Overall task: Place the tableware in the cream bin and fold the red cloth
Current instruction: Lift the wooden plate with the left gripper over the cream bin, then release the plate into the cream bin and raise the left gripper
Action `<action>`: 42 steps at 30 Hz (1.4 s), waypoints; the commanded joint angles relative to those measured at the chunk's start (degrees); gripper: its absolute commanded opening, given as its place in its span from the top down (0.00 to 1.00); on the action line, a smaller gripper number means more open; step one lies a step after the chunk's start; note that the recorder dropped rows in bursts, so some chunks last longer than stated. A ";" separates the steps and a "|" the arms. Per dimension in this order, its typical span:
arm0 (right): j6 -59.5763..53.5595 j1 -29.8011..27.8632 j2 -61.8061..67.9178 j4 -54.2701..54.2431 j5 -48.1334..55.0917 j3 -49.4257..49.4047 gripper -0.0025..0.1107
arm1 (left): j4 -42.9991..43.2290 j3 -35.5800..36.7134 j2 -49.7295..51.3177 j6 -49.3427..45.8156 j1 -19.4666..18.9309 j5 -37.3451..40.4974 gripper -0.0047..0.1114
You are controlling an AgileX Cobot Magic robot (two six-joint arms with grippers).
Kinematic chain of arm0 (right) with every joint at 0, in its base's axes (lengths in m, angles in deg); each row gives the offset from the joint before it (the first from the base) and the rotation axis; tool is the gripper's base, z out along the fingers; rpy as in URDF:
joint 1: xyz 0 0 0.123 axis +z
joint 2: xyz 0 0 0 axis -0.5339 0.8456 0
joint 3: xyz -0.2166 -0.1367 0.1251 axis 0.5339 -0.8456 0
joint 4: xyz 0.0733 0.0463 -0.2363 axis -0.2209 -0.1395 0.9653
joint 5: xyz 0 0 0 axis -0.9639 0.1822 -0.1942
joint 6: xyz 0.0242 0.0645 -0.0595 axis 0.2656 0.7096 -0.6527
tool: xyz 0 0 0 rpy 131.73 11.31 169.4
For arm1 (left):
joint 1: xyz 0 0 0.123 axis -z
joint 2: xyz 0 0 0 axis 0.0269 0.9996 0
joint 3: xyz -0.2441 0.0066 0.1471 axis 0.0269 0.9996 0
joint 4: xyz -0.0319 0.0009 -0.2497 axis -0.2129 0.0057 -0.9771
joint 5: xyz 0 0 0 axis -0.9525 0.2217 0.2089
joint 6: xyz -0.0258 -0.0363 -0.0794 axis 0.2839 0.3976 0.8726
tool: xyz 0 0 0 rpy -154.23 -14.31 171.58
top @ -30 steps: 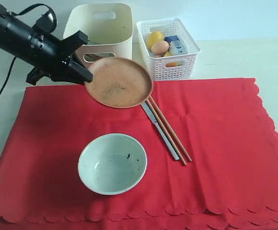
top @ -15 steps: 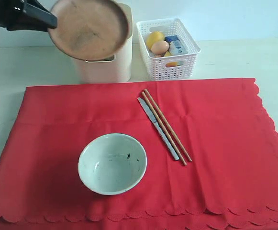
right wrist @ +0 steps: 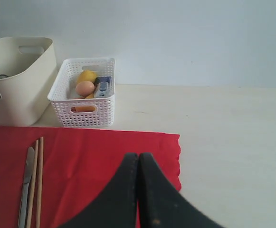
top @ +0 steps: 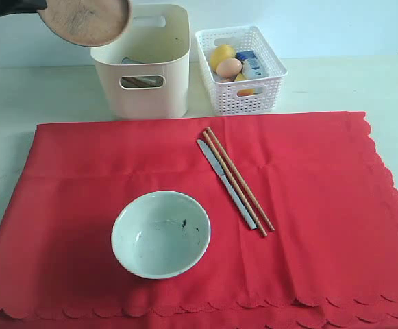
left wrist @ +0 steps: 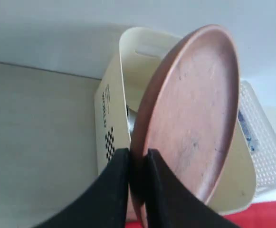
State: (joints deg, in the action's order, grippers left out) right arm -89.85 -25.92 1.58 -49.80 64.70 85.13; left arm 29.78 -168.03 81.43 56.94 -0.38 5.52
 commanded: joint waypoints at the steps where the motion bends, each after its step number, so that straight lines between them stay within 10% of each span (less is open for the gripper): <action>1: -0.41 -0.37 0.28 -0.15 -2.41 -2.32 0.98 | -1.32 -9.02 7.64 -0.50 1.75 -1.77 0.96; 16: -0.41 -0.37 0.42 0.39 -2.73 -3.19 0.98 | 6.53 -23.19 23.34 -1.99 9.18 -0.24 0.96; 27: -0.41 -0.37 3.95 0.39 -3.11 -3.19 0.98 | 12.15 -23.19 20.49 -1.60 9.44 5.18 0.45; 42: -0.41 -0.37 3.58 0.23 -3.64 -3.08 0.98 | 23.44 -23.19 7.79 7.48 8.72 31.04 0.44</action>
State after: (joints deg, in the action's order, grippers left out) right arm -89.85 -25.92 5.21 -49.69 62.19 82.18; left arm 51.53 -190.78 91.25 61.93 8.51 30.43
